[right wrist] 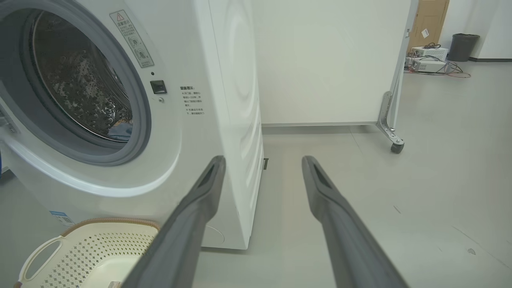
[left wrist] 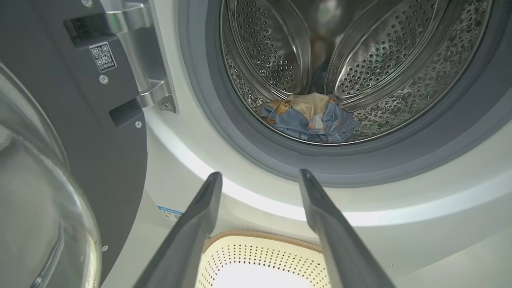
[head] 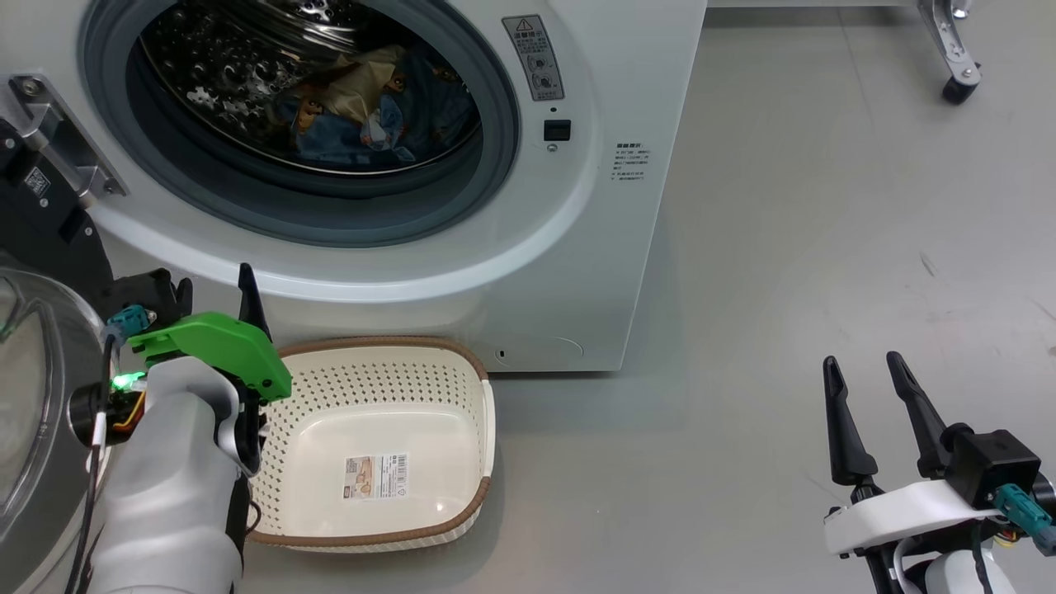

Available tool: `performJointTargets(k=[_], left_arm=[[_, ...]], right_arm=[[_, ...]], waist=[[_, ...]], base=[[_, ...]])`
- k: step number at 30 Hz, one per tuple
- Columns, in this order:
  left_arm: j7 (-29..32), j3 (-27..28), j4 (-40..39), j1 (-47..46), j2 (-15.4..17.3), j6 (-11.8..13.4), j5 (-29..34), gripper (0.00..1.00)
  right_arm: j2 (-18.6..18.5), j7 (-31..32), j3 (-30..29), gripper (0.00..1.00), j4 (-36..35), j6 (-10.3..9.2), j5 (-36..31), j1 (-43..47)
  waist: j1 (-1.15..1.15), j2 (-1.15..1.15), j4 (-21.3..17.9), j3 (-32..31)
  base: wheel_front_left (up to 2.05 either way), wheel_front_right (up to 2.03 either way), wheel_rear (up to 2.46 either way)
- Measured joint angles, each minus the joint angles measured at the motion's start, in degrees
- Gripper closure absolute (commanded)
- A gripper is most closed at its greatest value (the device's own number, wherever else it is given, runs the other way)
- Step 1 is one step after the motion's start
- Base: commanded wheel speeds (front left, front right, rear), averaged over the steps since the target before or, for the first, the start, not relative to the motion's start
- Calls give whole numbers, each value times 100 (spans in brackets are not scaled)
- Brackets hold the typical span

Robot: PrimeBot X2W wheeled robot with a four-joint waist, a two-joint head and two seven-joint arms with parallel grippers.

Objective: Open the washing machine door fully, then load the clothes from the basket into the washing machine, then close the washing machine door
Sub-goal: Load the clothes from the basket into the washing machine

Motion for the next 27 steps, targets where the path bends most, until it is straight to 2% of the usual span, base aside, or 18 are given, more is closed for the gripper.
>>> performJointTargets(k=[7, 20, 27], left_arm=[[0, -276, -436, 513, 3, -48, -324, 0], [0, -845, -1371, 1799, 9, -54, -533, 0], [1, -820, -2103, 2445, 21, -54, -758, 0]], right_arm=[[9, 0, 85, 0, 12, 1, -1, 39], [21, 0, 19, 0, 19, 1, -1, 264], [-59, 0, 5, 0, -4, 1, -9, 415]], waist=[[0, 0, 14, -127], [0, 0, -149, -465], [0, 0, -186, -693]], base=[[0, 0, 0], [0, 0, 0], [0, 0, 0]])
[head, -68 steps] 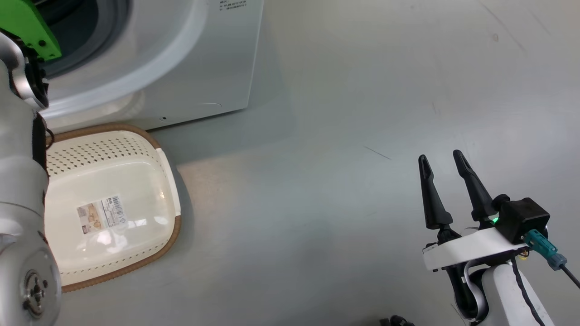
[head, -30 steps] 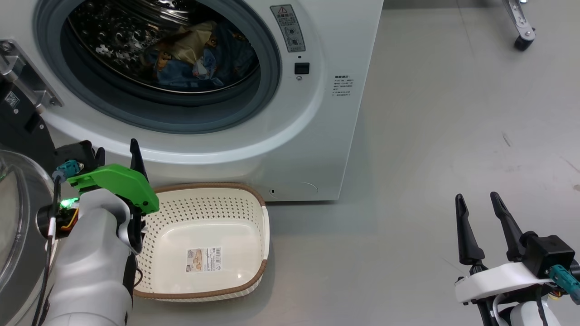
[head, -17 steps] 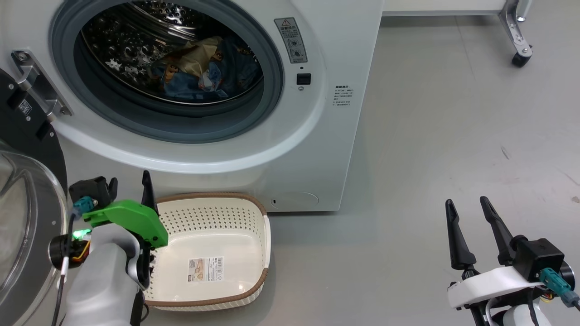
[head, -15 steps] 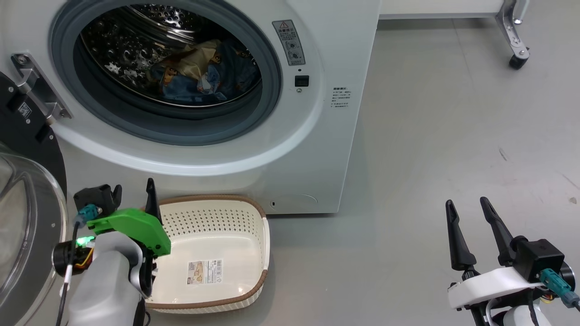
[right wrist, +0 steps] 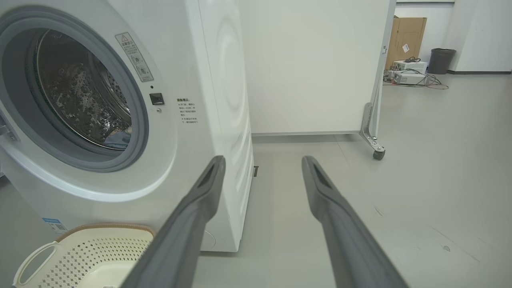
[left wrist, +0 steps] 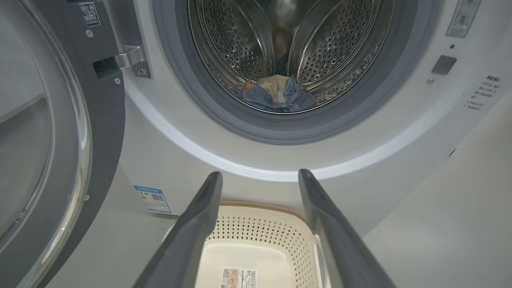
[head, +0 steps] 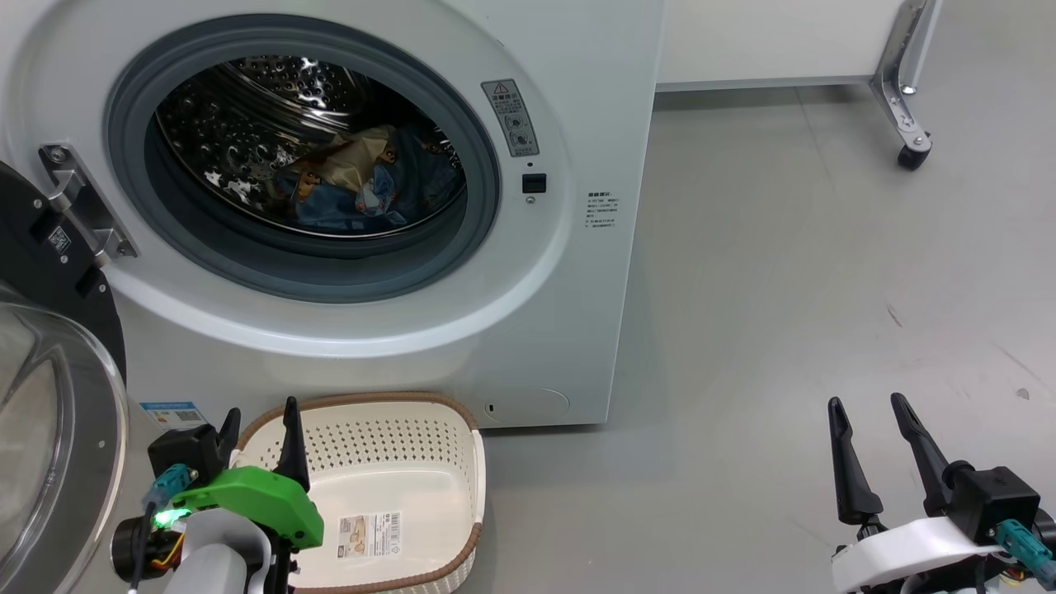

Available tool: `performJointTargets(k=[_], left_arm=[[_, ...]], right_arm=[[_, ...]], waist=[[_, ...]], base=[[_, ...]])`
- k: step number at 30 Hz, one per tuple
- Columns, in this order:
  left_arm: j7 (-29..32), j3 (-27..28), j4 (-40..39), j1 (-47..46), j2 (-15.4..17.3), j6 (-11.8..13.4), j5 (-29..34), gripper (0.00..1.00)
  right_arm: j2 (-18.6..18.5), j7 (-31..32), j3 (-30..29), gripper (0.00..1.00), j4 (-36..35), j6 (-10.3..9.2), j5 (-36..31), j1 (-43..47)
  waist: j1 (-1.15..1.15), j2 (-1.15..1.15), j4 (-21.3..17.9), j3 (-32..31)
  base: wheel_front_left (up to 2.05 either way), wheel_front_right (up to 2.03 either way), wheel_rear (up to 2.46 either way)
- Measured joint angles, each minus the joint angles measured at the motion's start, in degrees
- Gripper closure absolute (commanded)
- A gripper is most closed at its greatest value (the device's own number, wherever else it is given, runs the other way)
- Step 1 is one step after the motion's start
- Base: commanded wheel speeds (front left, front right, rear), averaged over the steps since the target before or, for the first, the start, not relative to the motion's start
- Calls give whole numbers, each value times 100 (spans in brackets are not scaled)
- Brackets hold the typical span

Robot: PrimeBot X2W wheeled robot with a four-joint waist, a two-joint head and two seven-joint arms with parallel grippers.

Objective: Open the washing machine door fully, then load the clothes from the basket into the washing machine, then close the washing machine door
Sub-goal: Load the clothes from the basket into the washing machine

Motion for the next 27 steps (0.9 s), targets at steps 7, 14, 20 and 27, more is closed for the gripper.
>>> performJointTargets(k=[7, 14, 20, 27], left_arm=[[0, 171, -694, 487, 5, 8, 63, 0], [-1, 300, -1426, 1100, 36, 59, 252, 0], [-1, 450, -2157, 1482, 40, 88, 389, 0], [-2, 639, -2727, 1983, 54, 203, 641, 0]], right_arm=[[-33, 0, 46, 0, -110, 0, -32, 67], [-80, 0, 93, 0, -209, 0, -65, 77], [-88, 0, 83, 0, -267, 0, -99, 96], [-89, 0, 52, 0, -308, 0, -99, 103]], waist=[[0, 0, -9, -91], [0, 0, -26, -113], [0, 0, -38, -121], [0, 0, -72, -115]], base=[[0, 0, 0], [0, 0, 0], [0, 0, 0], [0, 0, 0]])
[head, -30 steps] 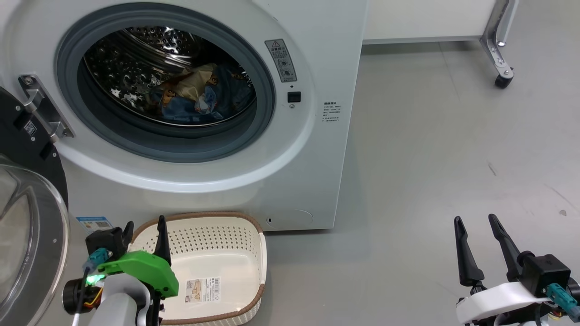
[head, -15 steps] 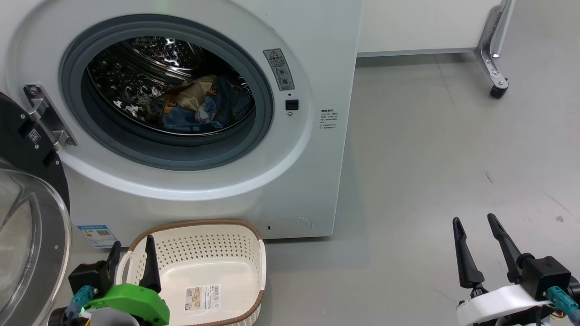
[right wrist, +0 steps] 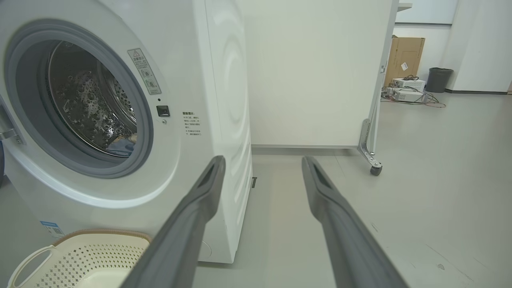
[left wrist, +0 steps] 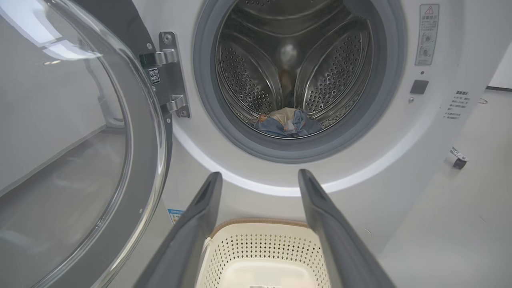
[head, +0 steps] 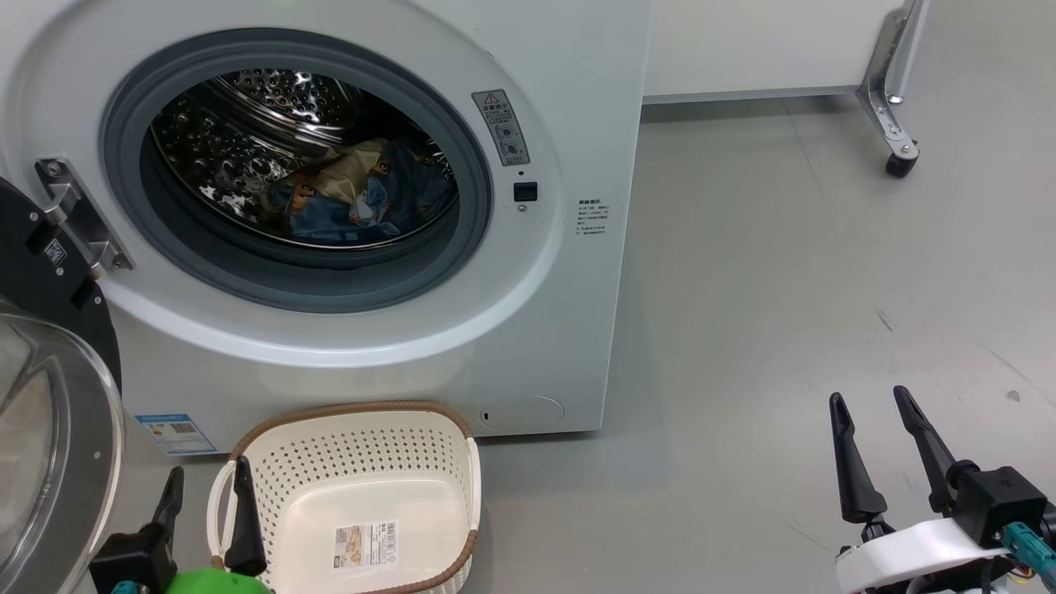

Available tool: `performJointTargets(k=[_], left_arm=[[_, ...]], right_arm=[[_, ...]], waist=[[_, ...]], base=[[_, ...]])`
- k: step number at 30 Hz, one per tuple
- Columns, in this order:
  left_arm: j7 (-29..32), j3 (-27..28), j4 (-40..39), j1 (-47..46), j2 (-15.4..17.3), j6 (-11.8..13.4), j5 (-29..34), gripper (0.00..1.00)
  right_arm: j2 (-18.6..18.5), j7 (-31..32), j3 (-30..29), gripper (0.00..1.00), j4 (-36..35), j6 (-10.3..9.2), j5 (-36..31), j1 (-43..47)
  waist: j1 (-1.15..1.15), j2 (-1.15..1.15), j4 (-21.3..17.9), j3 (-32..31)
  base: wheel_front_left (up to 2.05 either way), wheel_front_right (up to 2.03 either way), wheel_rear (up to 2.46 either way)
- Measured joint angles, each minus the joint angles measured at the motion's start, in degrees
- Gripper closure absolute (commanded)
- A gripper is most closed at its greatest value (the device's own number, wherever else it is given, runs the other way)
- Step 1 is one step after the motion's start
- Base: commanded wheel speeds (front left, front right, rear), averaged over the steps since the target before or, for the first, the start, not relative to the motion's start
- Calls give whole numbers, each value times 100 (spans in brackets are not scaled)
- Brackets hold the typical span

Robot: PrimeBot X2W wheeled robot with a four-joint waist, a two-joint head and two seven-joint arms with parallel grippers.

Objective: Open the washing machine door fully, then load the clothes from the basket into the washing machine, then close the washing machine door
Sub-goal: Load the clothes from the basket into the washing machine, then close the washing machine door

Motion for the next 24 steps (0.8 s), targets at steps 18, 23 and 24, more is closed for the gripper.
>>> performJointTargets(k=[18, 23, 24], left_arm=[[-10, -20, -716, 613, 22, 66, -9, 0], [-15, -52, -876, 694, 23, 108, -9, 0], [-15, -52, -904, 706, 24, 109, -9, 0]], right_arm=[[-3, 0, -104, 0, -19, 0, -144, 107], [15, 0, -107, 0, 15, 0, -144, 144], [18, 0, -107, 0, 20, 0, -144, 149]], waist=[[0, 0, -82, 16], [0, 0, -90, 13], [0, 0, -94, 14]], base=[[0, 0, 0], [0, 0, 0], [0, 0, 0]])
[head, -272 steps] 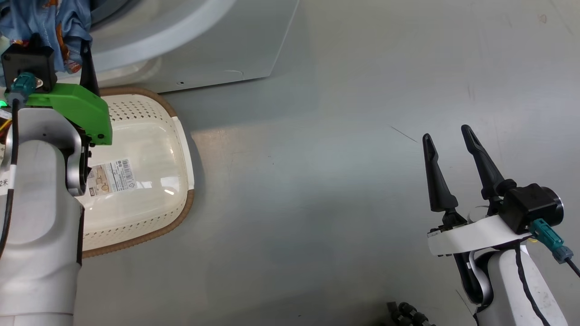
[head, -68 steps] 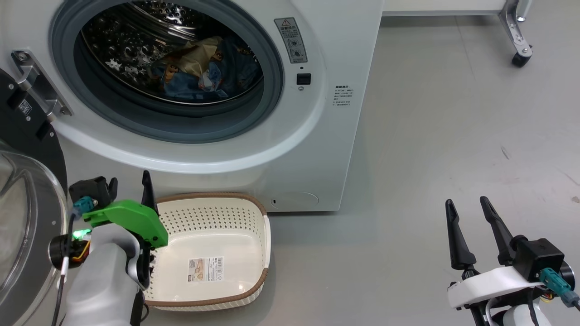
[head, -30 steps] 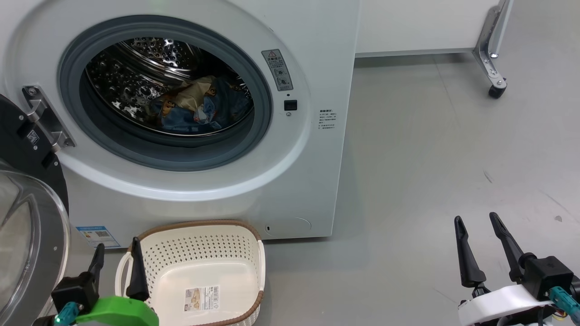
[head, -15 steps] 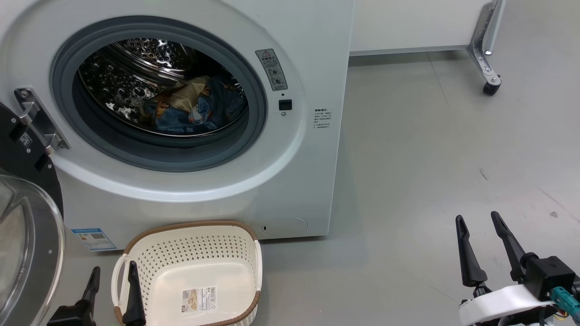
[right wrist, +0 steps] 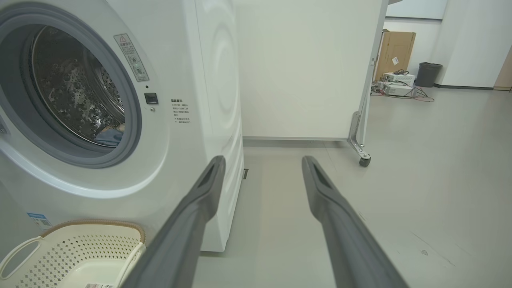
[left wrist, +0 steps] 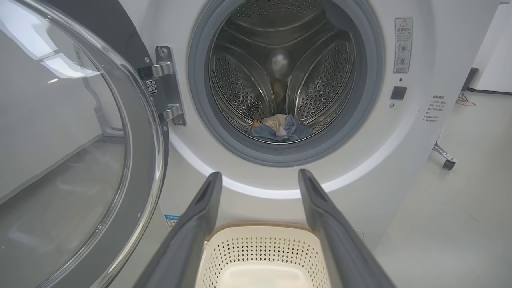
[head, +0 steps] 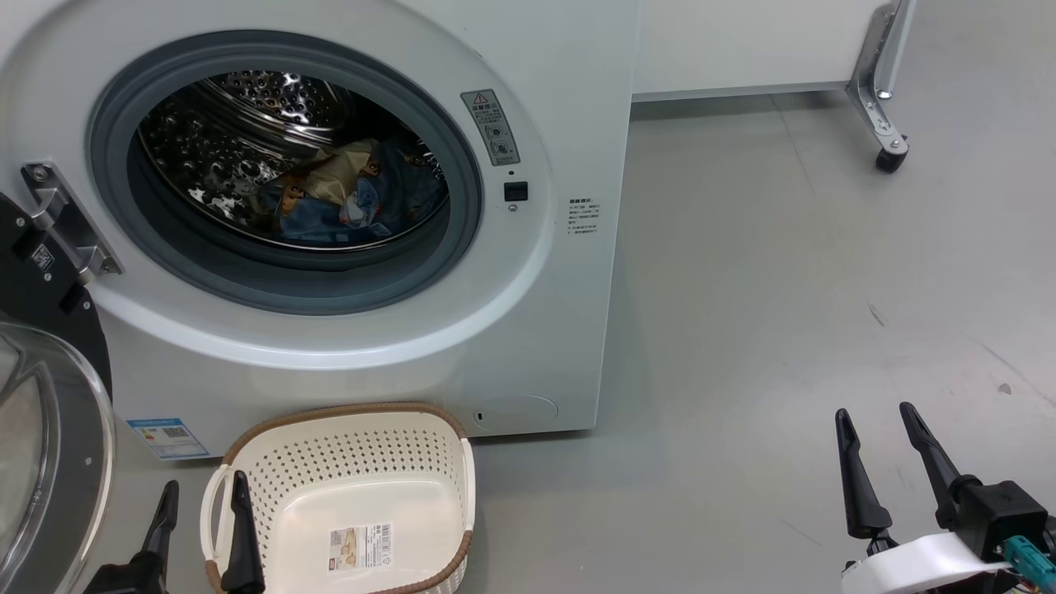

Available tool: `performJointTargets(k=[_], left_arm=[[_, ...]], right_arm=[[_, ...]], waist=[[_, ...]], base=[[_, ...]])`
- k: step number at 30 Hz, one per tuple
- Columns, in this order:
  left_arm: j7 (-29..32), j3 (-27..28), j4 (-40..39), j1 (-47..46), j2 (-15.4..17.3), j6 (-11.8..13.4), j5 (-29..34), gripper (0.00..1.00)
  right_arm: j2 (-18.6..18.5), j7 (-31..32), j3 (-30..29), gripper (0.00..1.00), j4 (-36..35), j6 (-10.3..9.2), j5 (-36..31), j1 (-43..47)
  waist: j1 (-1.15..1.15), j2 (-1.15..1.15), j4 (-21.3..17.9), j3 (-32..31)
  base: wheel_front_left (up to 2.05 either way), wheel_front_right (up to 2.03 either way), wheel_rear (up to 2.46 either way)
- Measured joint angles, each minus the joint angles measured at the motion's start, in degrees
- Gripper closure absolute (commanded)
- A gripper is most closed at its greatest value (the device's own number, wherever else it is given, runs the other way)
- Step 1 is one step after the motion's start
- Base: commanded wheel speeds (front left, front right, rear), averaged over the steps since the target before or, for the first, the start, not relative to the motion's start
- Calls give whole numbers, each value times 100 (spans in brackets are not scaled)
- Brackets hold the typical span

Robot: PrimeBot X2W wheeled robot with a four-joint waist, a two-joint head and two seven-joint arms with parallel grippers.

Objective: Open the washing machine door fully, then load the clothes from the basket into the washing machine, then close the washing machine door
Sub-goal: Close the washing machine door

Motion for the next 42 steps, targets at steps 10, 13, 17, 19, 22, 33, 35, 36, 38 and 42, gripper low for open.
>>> performJointTargets(k=[10, 13, 17, 19, 22, 33, 35, 36, 38, 42], left_arm=[[0, -63, -224, 103, 3, 1, 1, 0], [0, -115, -285, 106, 4, 5, 0, 0], [0, -149, -333, 142, 5, 7, 1, 0], [0, -152, -371, 182, 5, 7, 0, 0], [0, -158, -402, 203, 8, 23, 1, 0], [0, -166, -498, 221, 22, 97, 1, 0], [0, -166, -500, 222, 23, 98, 1, 0], [0, -166, -500, 223, 23, 100, 1, 0], [0, -167, -504, 225, 23, 130, 1, 0], [0, -167, -516, 226, 24, 153, 1, 0]], right_arm=[[24, 0, -52, 0, 26, 0, 0, 71], [35, 0, -55, 0, 67, 0, 0, 79], [42, 0, -67, 0, 126, 0, 0, 87], [44, 0, -75, 0, 151, 0, 0, 101], [52, 0, -86, 0, 192, 0, 0, 143], [67, 0, -92, 0, 229, 0, 0, 168], [70, 0, -93, 0, 230, 0, 0, 168], [71, 0, -93, 0, 231, 0, 0, 168], [71, 0, -93, 0, 232, 0, 0, 168], [74, 0, -93, 0, 232, 0, 0, 168]], waist=[[0, 0, -34, 22], [0, 0, -37, 26], [0, 0, -35, 35], [0, 0, -34, 39], [0, 0, -32, 45], [0, 0, -27, 72], [0, 0, -27, 77], [0, 0, -26, 78], [0, 0, -24, 83], [0, 0, -20, 90]], base=[[0, 0, 0], [0, 0, 0], [0, 0, 0], [0, 0, 0], [0, 0, 0], [-2, 6, -4], [-10, 35, -25], [-17, 40, -23], [-27, 42, -16], [-46, 49, -3]])
